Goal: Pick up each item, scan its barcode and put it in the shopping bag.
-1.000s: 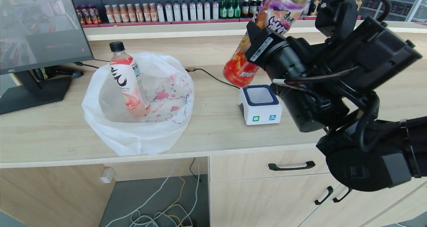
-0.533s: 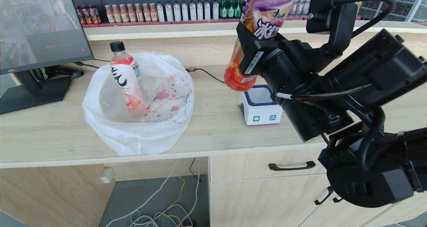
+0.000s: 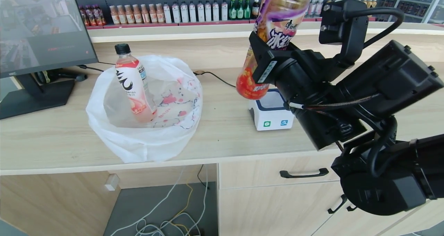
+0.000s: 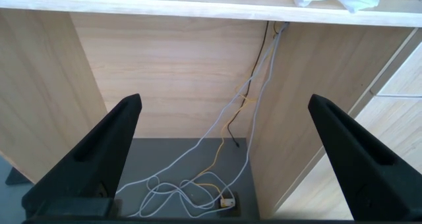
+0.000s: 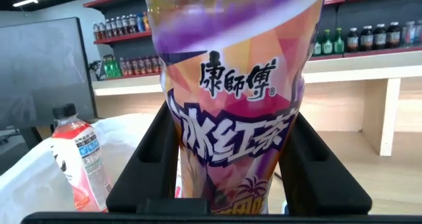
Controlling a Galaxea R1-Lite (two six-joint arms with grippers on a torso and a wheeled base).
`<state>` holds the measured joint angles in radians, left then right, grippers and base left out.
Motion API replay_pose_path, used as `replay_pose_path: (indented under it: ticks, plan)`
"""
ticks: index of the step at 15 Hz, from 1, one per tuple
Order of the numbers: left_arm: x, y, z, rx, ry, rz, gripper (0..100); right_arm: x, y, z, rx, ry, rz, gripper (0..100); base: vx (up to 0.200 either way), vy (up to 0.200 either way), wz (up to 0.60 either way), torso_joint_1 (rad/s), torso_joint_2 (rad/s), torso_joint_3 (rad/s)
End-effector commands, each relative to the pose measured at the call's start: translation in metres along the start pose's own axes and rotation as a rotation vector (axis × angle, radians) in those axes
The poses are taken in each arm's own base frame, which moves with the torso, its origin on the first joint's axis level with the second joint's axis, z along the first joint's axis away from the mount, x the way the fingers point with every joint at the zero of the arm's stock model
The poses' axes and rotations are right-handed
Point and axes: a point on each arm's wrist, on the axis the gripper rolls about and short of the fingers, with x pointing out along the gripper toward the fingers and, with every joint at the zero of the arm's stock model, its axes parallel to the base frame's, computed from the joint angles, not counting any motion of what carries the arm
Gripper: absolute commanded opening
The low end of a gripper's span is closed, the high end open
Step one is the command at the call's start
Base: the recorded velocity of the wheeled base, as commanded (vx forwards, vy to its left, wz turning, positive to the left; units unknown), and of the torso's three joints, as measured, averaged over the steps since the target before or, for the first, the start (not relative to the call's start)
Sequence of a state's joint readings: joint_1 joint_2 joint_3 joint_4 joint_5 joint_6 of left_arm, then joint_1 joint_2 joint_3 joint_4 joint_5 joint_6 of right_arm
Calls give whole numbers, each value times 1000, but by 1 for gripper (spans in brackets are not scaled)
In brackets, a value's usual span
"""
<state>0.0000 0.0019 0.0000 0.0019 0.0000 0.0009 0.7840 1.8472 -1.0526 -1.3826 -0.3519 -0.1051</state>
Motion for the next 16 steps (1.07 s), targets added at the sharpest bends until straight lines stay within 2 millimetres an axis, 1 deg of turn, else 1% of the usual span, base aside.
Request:
replay_pose_path:
  ticks: [1,4,5,6,8,10,14,16]
  plan:
    - [0,0,0,-1,-1,0,100,2,-7,-6,-3,12,-15,0,0,200,0,-2,2,12]
    - [0,0,0,-2,-1,0,100,3,-13,-7,25,13,-21,0,0,200,0,7,4,2]
    - [0,0,0,-2,-1,0,100,1,-21,-9,22,26,-23,0,0,200,0,2,2,12]
    - [0,0,0,-2,-1,0,100,0,-22,-9,20,29,-7,0,0,200,0,-2,2,7]
    - [0,0,0,-4,-1,0,100,-2,-33,-13,-3,39,45,0,0,200,0,2,2,2]
    - [0,0,0,-4,-1,0,100,-2,-35,-13,-5,22,84,0,0,200,0,2,2,5]
    - [0,0,0,-1,-1,0,100,-15,-38,-21,3,14,85,0,0,200,0,4,1,2]
    - [0,0,0,-1,-1,0,100,-15,-39,-21,-1,8,82,0,0,0,0,0,0,0]
